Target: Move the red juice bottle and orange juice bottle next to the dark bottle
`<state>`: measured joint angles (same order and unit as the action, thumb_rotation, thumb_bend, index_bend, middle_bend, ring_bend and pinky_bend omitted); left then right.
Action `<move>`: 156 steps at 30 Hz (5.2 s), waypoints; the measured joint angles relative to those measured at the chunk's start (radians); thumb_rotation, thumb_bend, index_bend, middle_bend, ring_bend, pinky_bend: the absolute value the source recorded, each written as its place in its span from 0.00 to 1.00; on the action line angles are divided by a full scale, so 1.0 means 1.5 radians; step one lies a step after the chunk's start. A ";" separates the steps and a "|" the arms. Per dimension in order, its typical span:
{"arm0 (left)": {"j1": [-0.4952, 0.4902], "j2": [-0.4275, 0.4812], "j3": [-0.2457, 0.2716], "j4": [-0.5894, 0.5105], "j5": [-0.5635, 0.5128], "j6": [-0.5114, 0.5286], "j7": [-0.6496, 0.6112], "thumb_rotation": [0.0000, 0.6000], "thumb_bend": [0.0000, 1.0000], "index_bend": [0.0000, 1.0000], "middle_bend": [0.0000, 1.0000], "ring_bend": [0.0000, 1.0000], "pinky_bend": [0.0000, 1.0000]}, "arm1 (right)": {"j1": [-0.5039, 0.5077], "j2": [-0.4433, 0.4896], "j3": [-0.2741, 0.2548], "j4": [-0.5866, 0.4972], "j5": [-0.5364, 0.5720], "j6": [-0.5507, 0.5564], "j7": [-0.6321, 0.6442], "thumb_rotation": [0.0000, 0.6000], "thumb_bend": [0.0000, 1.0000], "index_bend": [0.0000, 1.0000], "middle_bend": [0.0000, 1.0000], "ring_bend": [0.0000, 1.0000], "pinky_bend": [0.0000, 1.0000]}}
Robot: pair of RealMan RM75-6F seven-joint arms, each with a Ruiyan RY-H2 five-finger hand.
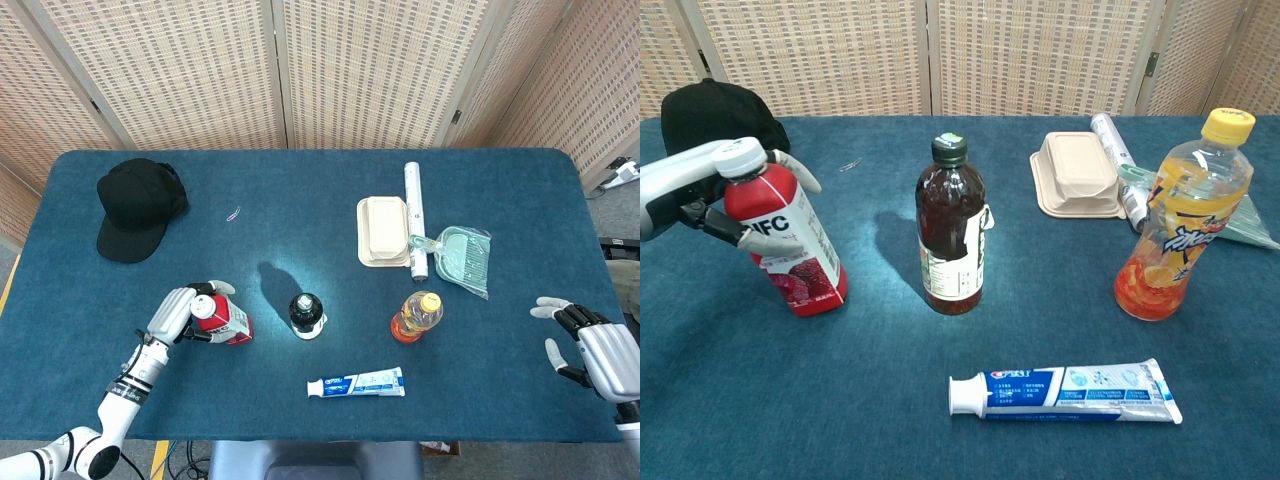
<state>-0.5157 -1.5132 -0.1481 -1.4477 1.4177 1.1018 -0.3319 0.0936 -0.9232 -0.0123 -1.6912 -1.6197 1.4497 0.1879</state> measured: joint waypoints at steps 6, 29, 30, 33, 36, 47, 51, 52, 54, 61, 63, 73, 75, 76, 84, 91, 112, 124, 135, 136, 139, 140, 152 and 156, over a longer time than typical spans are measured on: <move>-0.010 -0.013 -0.009 -0.003 -0.007 0.000 0.011 1.00 0.02 0.59 0.57 0.37 0.30 | 0.001 0.001 -0.001 0.000 -0.002 -0.002 0.002 1.00 0.53 0.33 0.27 0.28 0.43; -0.031 -0.052 -0.018 0.040 -0.001 0.027 0.053 1.00 0.02 0.56 0.57 0.37 0.30 | -0.001 0.004 -0.003 -0.002 -0.008 0.003 0.006 1.00 0.53 0.33 0.27 0.28 0.43; -0.031 -0.054 -0.017 0.044 -0.001 0.027 0.061 1.00 0.02 0.56 0.57 0.37 0.30 | -0.001 0.004 -0.003 -0.002 -0.008 0.003 0.005 1.00 0.53 0.33 0.27 0.28 0.43; -0.032 -0.056 -0.011 0.046 -0.004 0.024 0.072 1.00 0.02 0.56 0.56 0.37 0.30 | 0.000 0.004 -0.003 -0.002 -0.007 0.001 0.005 1.00 0.53 0.33 0.27 0.28 0.43; -0.033 -0.053 -0.007 0.041 -0.005 0.019 0.072 1.00 0.02 0.54 0.54 0.37 0.30 | 0.000 0.003 -0.003 -0.002 -0.006 -0.001 0.004 1.00 0.53 0.33 0.27 0.28 0.43; -0.033 -0.051 0.005 0.040 -0.002 0.015 0.083 1.00 0.02 0.19 0.27 0.36 0.30 | 0.000 0.004 -0.003 -0.004 -0.005 -0.001 0.003 1.00 0.53 0.33 0.27 0.28 0.43; -0.031 -0.048 0.007 0.031 -0.005 0.016 0.093 1.00 0.02 0.01 0.17 0.35 0.30 | 0.001 0.004 -0.003 -0.004 -0.005 -0.002 0.003 1.00 0.53 0.33 0.27 0.28 0.43; -0.030 -0.047 0.007 0.028 -0.007 0.017 0.097 1.00 0.02 0.00 0.15 0.35 0.30 | 0.001 0.004 -0.003 -0.004 -0.005 -0.002 0.003 1.00 0.53 0.33 0.27 0.28 0.43; -0.028 -0.043 0.007 0.019 -0.012 0.017 0.113 1.00 0.02 0.00 0.12 0.34 0.30 | 0.001 0.004 -0.003 -0.004 -0.005 -0.002 0.003 1.00 0.53 0.33 0.27 0.28 0.43; -0.016 -0.004 0.009 -0.063 -0.063 0.008 0.192 1.00 0.02 0.00 0.06 0.29 0.30 | 0.000 0.001 -0.001 -0.002 0.000 -0.001 0.001 1.00 0.52 0.33 0.27 0.28 0.43; -0.010 0.015 0.010 -0.094 -0.079 0.007 0.223 1.00 0.02 0.00 0.06 0.28 0.30 | 0.000 -0.001 0.000 -0.001 0.001 -0.001 0.002 1.00 0.51 0.33 0.27 0.28 0.43; 0.032 0.097 0.038 -0.195 -0.108 0.045 0.325 1.00 0.02 0.00 0.04 0.24 0.30 | 0.000 -0.006 0.001 0.003 -0.001 0.003 0.024 1.00 0.21 0.33 0.26 0.23 0.43; 0.037 0.107 0.043 -0.199 -0.105 0.050 0.329 1.00 0.02 0.00 0.04 0.23 0.30 | 0.001 -0.008 0.002 0.003 0.001 0.003 0.028 1.00 0.18 0.31 0.25 0.21 0.43; 0.041 0.113 0.046 -0.202 -0.103 0.053 0.331 1.00 0.02 0.00 0.04 0.23 0.30 | 0.001 -0.010 0.003 0.004 0.002 0.003 0.032 1.00 0.16 0.29 0.24 0.20 0.42; 0.094 0.189 0.090 -0.212 -0.059 0.103 0.346 1.00 0.02 0.00 0.06 0.23 0.30 | 0.003 -0.040 0.007 0.004 -0.008 0.013 0.074 1.00 0.09 0.19 0.14 0.11 0.32; 0.139 0.238 0.131 -0.216 -0.007 0.149 0.360 1.00 0.02 0.07 0.13 0.20 0.30 | 0.012 -0.080 0.014 0.018 -0.003 0.011 0.115 1.00 0.08 0.18 0.14 0.11 0.32; 0.253 0.286 0.189 -0.126 0.123 0.275 0.255 1.00 0.02 0.13 0.15 0.19 0.30 | 0.101 -0.180 0.045 0.056 0.048 -0.117 0.130 1.00 0.08 0.18 0.16 0.11 0.32; 0.271 0.277 0.159 -0.096 0.135 0.304 0.202 1.00 0.02 0.15 0.16 0.19 0.30 | 0.151 -0.235 0.043 0.113 0.014 -0.145 0.200 1.00 0.08 0.18 0.18 0.11 0.32; 0.281 0.278 0.152 -0.096 0.137 0.301 0.203 1.00 0.02 0.16 0.17 0.19 0.30 | 0.182 -0.262 0.045 0.131 0.011 -0.162 0.210 1.00 0.08 0.18 0.20 0.12 0.32; 0.282 0.278 0.151 -0.096 0.138 0.301 0.203 1.00 0.02 0.16 0.17 0.19 0.30 | 0.185 -0.264 0.045 0.133 0.013 -0.166 0.211 1.00 0.08 0.18 0.20 0.12 0.32; 0.283 0.279 0.149 -0.097 0.138 0.299 0.202 1.00 0.02 0.16 0.17 0.19 0.30 | 0.193 -0.271 0.045 0.139 0.019 -0.173 0.215 1.00 0.08 0.18 0.20 0.12 0.32; 0.283 0.279 0.149 -0.097 0.138 0.298 0.202 1.00 0.02 0.16 0.17 0.19 0.30 | 0.194 -0.272 0.045 0.141 0.020 -0.175 0.216 1.00 0.08 0.18 0.20 0.12 0.32; 0.287 0.280 0.142 -0.098 0.133 0.287 0.199 1.00 0.02 0.16 0.18 0.19 0.30 | 0.206 -0.316 0.050 0.183 0.029 -0.169 0.247 1.00 0.14 0.29 0.37 0.31 0.39; 0.288 0.280 0.139 -0.096 0.133 0.286 0.196 1.00 0.02 0.17 0.18 0.19 0.30 | 0.209 -0.338 0.053 0.209 0.031 -0.161 0.261 1.00 0.16 0.36 0.42 0.38 0.42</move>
<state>-0.0841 -1.0939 0.0609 -1.5913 1.6169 1.5305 -0.0377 0.4077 -1.4298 0.0673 -1.3770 -1.5735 1.2077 0.5797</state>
